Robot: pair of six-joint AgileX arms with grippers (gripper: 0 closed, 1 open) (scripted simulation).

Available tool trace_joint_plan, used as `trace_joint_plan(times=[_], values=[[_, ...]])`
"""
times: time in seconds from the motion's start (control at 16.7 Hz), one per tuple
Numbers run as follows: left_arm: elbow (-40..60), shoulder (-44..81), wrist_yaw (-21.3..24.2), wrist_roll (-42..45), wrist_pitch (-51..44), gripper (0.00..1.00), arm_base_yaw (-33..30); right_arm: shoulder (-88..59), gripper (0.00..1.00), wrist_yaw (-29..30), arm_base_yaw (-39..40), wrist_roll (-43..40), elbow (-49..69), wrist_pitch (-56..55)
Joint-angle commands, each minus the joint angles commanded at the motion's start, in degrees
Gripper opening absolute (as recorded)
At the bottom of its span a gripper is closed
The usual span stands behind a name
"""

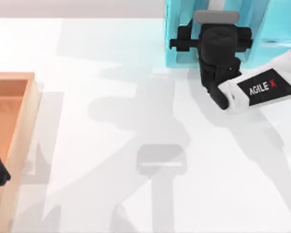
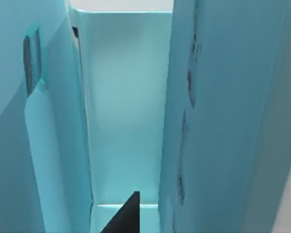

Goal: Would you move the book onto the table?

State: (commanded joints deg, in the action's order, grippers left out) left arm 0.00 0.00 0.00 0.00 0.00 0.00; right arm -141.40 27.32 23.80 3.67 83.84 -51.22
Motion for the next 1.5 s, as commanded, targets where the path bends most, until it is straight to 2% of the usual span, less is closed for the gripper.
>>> trace_joint_plan(times=[0.3,1.08,1.5], values=[[0.0,0.0,0.0,0.0,0.0,1.00,0.0,-0.6,1.00,-0.4,-0.4,0.0,1.2,0.6],[0.0,0.0,0.0,0.0,0.0,1.00,0.0,-0.6,0.02,-0.4,-0.4,0.0,1.2,0.6],[0.0,0.0,0.0,0.0,0.0,1.00,0.0,-0.6,0.00,-0.4,-0.4,0.0,1.2,0.6]])
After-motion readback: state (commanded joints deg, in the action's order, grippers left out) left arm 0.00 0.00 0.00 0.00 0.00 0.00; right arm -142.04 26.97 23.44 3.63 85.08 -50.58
